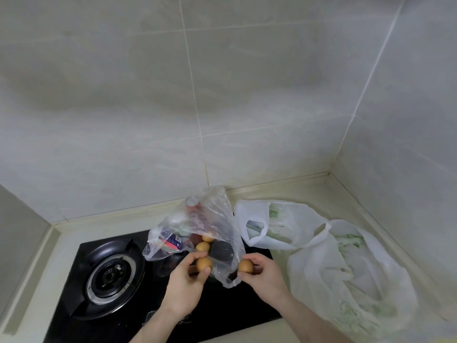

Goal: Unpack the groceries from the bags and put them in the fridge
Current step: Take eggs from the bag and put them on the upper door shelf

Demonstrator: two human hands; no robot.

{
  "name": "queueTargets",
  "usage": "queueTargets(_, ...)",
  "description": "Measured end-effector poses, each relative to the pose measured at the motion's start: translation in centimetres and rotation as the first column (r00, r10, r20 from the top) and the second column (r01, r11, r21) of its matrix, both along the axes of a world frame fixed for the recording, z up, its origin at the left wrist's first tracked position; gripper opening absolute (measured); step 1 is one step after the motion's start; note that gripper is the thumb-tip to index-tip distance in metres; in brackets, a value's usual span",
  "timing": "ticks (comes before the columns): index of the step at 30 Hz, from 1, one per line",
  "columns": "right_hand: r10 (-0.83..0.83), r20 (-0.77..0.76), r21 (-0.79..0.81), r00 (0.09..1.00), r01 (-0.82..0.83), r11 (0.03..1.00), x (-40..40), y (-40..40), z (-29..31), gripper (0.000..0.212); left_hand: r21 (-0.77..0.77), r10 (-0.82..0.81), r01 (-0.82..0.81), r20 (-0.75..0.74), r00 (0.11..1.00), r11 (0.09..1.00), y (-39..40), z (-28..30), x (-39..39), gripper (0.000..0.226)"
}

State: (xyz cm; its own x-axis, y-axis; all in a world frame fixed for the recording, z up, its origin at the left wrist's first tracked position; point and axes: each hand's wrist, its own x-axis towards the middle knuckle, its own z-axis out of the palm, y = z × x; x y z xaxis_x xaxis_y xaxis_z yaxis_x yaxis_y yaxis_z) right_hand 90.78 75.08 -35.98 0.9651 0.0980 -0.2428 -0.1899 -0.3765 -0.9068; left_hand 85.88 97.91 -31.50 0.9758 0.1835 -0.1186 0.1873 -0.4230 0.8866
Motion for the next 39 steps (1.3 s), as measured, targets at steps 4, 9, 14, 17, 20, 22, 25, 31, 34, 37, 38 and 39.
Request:
queueTargets(4, 0.027, 0.037, -0.009, 0.999, -0.027, 1.000, -2.2, -1.7, 2.5, 0.036, 0.003, -0.057, 0.057, 0.026, 0.998, 0.998, -1.4, 1.2, -0.8, 0.032)
queueTargets(9, 0.032, 0.074, -0.044, 0.997, -0.029, 0.999, -4.5, -5.1, 6.4, 0.036, 0.012, -0.136, 0.136, 0.079, 0.987, 0.991, -4.3, 3.2, -1.2, 0.031)
queueTargets(14, -0.077, 0.100, -0.018, 0.992, 0.079, 0.997, -7.6, -9.4, 9.9, 0.034, 0.014, -0.258, 0.258, 0.089, 0.962, 0.966, -8.5, 5.5, -1.0, 0.028)
queueTargets(17, -0.170, 0.117, 0.003, 0.978, 0.171, 0.985, -10.3, -12.7, 11.4, 0.033, 0.024, -0.329, 0.328, 0.114, 0.937, 0.944, -12.2, 6.9, -1.4, 0.030)
queueTargets(20, -0.264, 0.152, 0.004, 0.952, 0.267, 0.964, -13.6, -16.5, 12.7, 0.033, 0.007, -0.419, 0.421, 0.126, 0.899, 0.907, -16.5, 8.0, -2.5, 0.030)
queueTargets(22, -0.324, 0.169, 0.004, 0.931, 0.328, 0.945, -16.1, -19.1, 13.6, 0.034, -0.023, -0.477, 0.484, 0.133, 0.868, 0.875, -19.6, 8.6, -3.8, 0.029)
queueTargets(25, -0.421, 0.181, 0.024, 0.889, 0.424, 0.905, -20.4, -23.0, 15.1, 0.034, -0.059, -0.552, 0.565, 0.148, 0.821, 0.823, -24.6, 9.5, -6.6, 0.027)
queueTargets(31, -0.566, 0.151, 0.019, 0.810, 0.570, 0.821, -30.9, -30.8, 17.5, 0.035, -0.117, -0.680, 0.696, 0.148, 0.718, 0.709, -34.2, 11.7, -13.4, 0.024)
queueTargets(34, -0.639, 0.128, 0.032, 0.759, 0.641, 0.767, -36.4, -34.2, 18.3, 0.037, -0.129, -0.724, 0.740, 0.154, 0.673, 0.660, -38.5, 12.7, -17.1, 0.027)
queueTargets(37, -0.701, 0.157, 0.017, 0.695, 0.708, 0.706, -41.4, -37.3, 19.0, 0.038, -0.132, -0.774, 0.793, 0.173, 0.610, 0.595, -42.7, 13.6, -20.7, 0.029)
queueTargets(38, -0.721, 0.167, 0.013, 0.672, 0.730, 0.683, -43.0, -38.2, 19.2, 0.038, -0.133, -0.792, 0.812, 0.180, 0.584, 0.568, -44.1, 13.9, -21.9, 0.028)
queueTargets(39, -0.743, 0.172, 0.013, 0.647, 0.752, 0.659, -44.7, -39.1, 19.5, 0.038, -0.130, -0.810, 0.831, 0.186, 0.556, 0.541, -45.5, 14.1, -23.1, 0.026)
